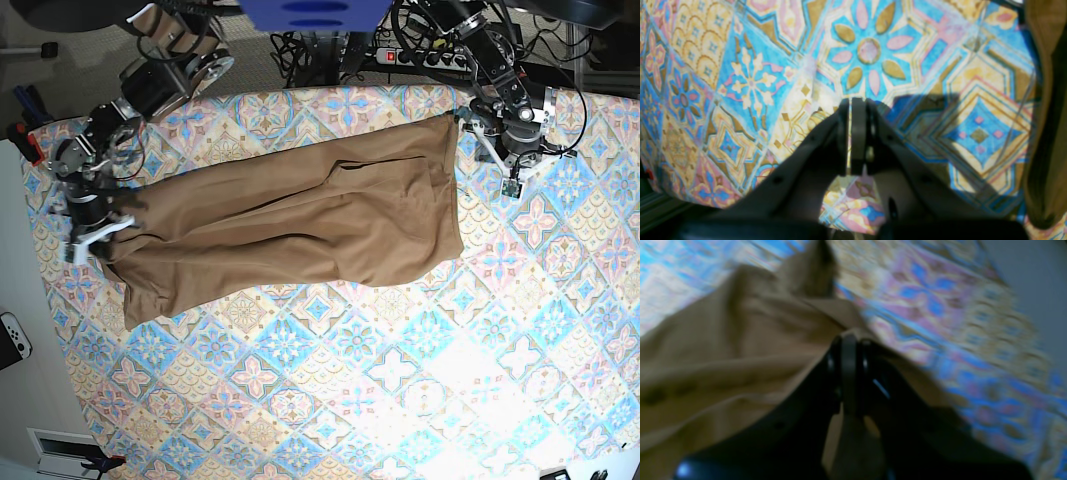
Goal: Layout the t-shirt on the table in an organized manner, then fold the t-shirt properly
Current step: 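Lower the right gripper and regrasp the shirt end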
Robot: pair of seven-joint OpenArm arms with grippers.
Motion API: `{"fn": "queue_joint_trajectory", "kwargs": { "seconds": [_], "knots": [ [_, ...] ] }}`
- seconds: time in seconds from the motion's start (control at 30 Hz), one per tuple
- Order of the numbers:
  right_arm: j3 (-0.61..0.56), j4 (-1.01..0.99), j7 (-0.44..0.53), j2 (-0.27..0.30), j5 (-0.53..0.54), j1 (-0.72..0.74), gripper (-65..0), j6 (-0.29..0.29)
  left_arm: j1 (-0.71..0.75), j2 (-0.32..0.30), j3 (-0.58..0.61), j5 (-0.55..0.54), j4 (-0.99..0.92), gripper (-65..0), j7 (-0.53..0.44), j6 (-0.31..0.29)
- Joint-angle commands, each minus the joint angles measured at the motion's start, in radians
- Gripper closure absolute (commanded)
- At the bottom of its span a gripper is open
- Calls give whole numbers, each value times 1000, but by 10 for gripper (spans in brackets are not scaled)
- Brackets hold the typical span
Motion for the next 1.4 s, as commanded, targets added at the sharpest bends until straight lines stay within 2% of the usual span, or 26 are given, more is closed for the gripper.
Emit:
{"fn": "queue_joint_trajectory", "kwargs": {
  "seconds": [0.0, 0.13, 0.23, 0.3, 0.43, 0.6, 0.67, 0.73, 0.87, 1.1, 1.37],
  "knots": [
    [3, 17, 29, 23, 14, 11, -104, -9, -6, 2, 1, -4, 20, 0, -14, 6],
    [3, 20, 30, 48, 14, 11, -283, -9, -6, 2, 1, -4, 20, 0, -14, 6],
    [6, 17, 32, 63, 17, 11, -373, -9, -6, 2, 1, -4, 20, 0, -14, 6],
    [17, 23, 32, 63, 18, 12, -395, -9, -6, 2, -1, -4, 20, 0, -14, 6],
    [49, 71, 32, 72, 20, 12, -397, -9, -6, 2, -1, -4, 20, 0, -14, 6],
    [49, 240, 32, 72, 20, 5, -395, -9, -6, 2, -1, -4, 20, 0, -14, 6],
    [37, 315, 32, 71, 20, 3, -359, -9, -6, 2, -1, -4, 20, 0, -14, 6],
    [8, 364, 32, 68, 20, 2, -272, -9, -6, 2, -1, -4, 20, 0, -14, 6],
    [-78, 384, 32, 26, 20, -74, 0, -9, -6, 2, -1, -4, 20, 0, -14, 6],
    [-214, 310, 32, 16, 21, -199, 0, -9, -6, 2, -1, -4, 20, 0, -14, 6],
    [-222, 172, 33, 16, 21, -215, 0, -9, -6, 2, -1, -8, 20, 0, -14, 6]
  ]
}}
